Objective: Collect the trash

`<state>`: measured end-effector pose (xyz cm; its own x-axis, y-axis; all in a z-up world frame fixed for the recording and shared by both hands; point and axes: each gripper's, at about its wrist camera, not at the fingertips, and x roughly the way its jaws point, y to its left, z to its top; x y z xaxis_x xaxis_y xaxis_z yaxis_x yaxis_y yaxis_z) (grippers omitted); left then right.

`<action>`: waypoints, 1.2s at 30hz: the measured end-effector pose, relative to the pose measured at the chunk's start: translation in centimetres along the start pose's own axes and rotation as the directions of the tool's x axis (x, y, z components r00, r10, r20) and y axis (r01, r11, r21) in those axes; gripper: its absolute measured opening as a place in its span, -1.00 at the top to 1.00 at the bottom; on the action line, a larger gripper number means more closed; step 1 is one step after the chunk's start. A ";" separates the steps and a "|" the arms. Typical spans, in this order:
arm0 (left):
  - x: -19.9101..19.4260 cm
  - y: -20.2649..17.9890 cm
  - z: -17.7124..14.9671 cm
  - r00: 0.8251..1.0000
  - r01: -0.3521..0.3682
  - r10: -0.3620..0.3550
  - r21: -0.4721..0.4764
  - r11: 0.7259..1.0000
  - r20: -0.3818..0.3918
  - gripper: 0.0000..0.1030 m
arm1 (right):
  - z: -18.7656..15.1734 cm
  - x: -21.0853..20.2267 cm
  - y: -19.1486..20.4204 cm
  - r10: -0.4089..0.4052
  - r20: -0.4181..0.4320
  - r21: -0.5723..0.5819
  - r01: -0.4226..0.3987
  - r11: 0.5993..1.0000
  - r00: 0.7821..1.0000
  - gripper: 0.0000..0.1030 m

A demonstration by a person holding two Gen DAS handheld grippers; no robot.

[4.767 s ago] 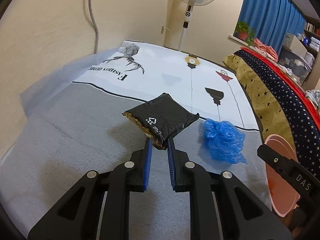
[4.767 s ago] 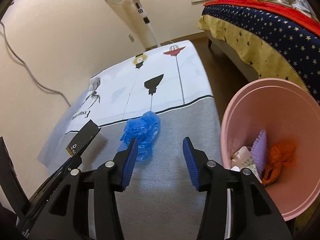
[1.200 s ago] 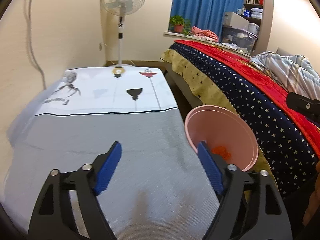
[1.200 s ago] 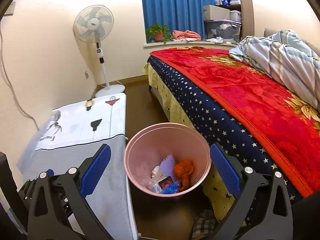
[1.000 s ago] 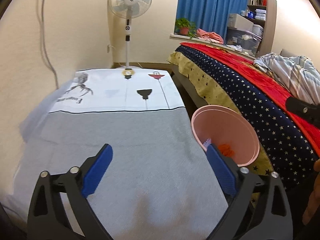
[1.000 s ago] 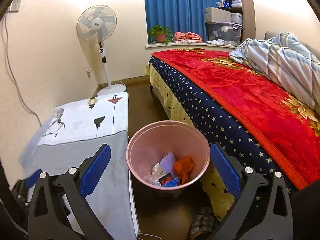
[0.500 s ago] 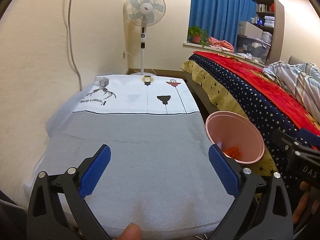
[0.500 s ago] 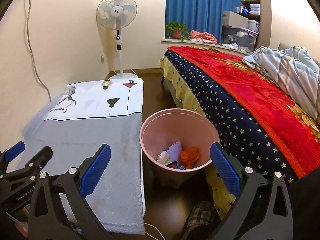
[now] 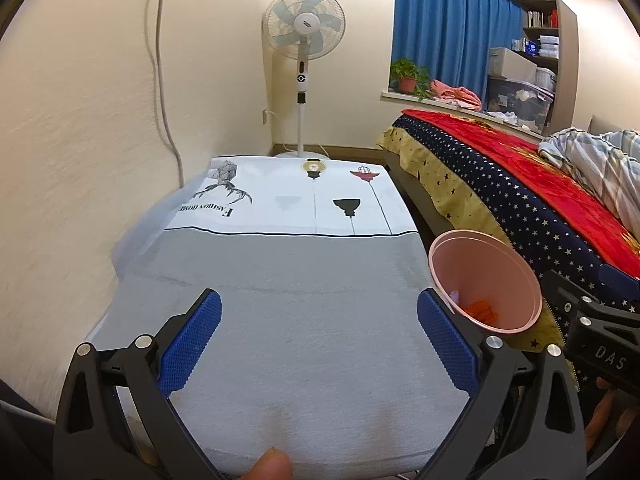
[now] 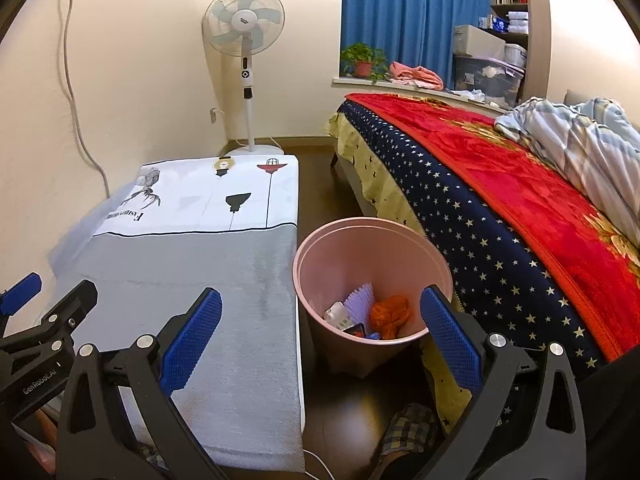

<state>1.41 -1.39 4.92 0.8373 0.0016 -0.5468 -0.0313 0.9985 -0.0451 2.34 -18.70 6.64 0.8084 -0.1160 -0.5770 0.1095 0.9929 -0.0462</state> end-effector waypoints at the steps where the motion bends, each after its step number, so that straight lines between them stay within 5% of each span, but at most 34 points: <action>1: 0.0 0.1 0.0 1.000 -0.003 0.003 -0.001 1.000 0.001 -0.85 | 0.0 0.0 0.0 0.001 0.000 -0.001 -0.001 1.000 1.000 -0.90; 36: -0.2 -0.3 0.0 1.000 -0.013 0.014 -0.005 1.000 0.028 -0.85 | 0.2 -0.4 0.9 0.024 0.023 -0.013 -0.024 1.000 0.999 -0.90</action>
<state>1.27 -1.67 4.99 0.8515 0.0166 -0.5241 -0.0455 0.9981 -0.0422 2.24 -17.78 7.03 0.8240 -0.0926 -0.5589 0.0828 0.9956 -0.0430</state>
